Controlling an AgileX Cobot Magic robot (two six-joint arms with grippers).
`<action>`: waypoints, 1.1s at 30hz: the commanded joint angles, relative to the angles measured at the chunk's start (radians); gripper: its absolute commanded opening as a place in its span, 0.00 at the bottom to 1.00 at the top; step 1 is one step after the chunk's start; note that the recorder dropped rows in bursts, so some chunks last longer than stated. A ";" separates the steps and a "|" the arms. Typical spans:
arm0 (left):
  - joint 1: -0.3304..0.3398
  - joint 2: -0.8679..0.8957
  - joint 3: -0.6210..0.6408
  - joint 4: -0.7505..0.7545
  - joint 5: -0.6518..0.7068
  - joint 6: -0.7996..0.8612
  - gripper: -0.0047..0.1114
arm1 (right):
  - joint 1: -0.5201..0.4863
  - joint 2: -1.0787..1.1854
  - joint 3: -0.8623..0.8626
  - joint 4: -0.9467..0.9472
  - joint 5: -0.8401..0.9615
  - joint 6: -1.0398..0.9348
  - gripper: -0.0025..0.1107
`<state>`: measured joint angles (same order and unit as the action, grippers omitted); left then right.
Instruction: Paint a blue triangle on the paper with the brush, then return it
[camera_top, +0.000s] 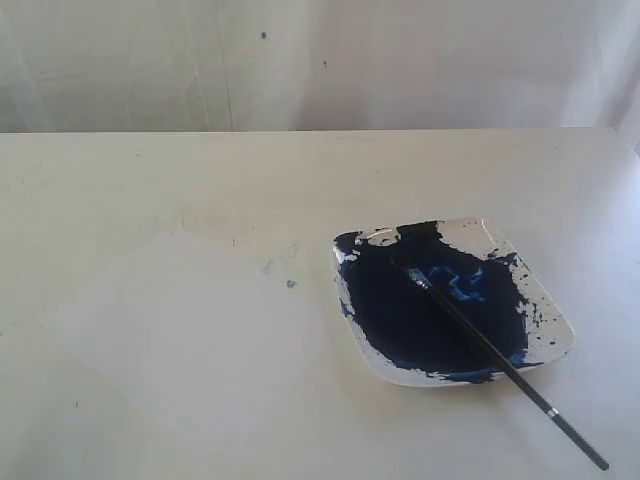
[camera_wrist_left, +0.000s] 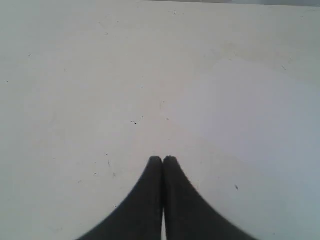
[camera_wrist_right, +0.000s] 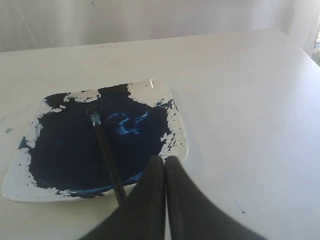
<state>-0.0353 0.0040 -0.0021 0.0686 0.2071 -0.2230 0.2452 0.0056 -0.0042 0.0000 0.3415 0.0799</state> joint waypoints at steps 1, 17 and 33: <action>-0.007 -0.004 0.002 -0.008 -0.003 -0.005 0.04 | 0.003 -0.006 0.004 0.000 -0.007 0.004 0.02; -0.007 -0.004 0.002 -0.008 -0.003 -0.005 0.04 | 0.003 -0.006 0.004 0.000 -0.158 0.061 0.02; -0.007 -0.004 0.002 -0.008 -0.003 -0.005 0.04 | 0.003 -0.001 -0.079 0.049 -0.573 0.550 0.02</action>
<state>-0.0353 0.0040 -0.0021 0.0686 0.2071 -0.2230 0.2452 0.0056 -0.0150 0.0487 -0.2785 0.6284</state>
